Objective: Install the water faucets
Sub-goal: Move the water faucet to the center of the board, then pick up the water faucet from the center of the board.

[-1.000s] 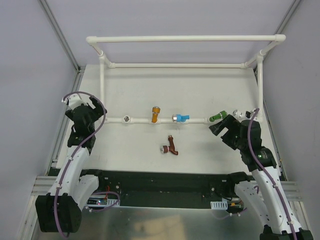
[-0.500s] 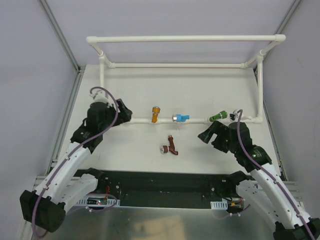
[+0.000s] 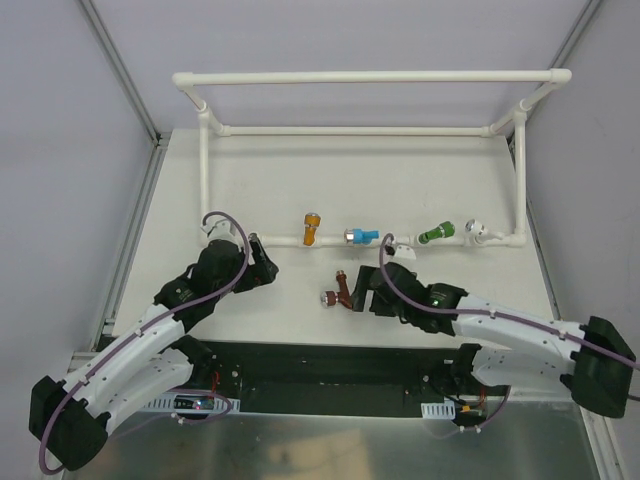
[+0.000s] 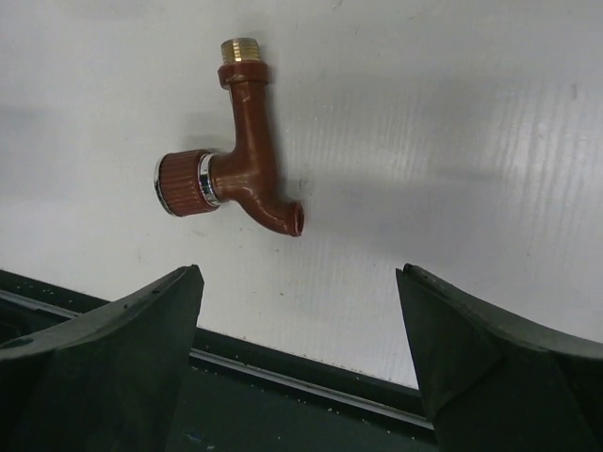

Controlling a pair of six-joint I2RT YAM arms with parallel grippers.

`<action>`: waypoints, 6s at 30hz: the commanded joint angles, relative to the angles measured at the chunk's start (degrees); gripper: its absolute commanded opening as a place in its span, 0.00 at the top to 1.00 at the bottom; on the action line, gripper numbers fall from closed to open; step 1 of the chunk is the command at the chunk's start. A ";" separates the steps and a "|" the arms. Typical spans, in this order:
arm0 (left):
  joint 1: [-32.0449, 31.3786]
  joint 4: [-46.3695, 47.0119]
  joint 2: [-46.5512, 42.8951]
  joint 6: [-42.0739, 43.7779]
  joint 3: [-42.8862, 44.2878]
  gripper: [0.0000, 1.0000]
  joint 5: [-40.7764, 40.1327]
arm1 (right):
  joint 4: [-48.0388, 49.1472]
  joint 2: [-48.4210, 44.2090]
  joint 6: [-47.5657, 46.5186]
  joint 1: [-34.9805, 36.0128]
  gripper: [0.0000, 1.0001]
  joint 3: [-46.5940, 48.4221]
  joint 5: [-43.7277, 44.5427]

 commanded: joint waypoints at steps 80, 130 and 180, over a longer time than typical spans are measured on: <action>-11.20 3.78 19.68 -10.98 4.27 0.15 13.97 | -2.15 -2.30 32.15 13.22 0.23 -1.05 11.53; -28.79 -16.43 50.98 -34.99 25.19 1.00 -6.87 | -27.04 -36.34 44.38 13.22 0.27 -10.64 18.04; -28.79 4.31 10.19 -48.44 18.69 1.00 -12.84 | 56.10 -9.28 -19.25 14.54 0.31 -8.80 6.09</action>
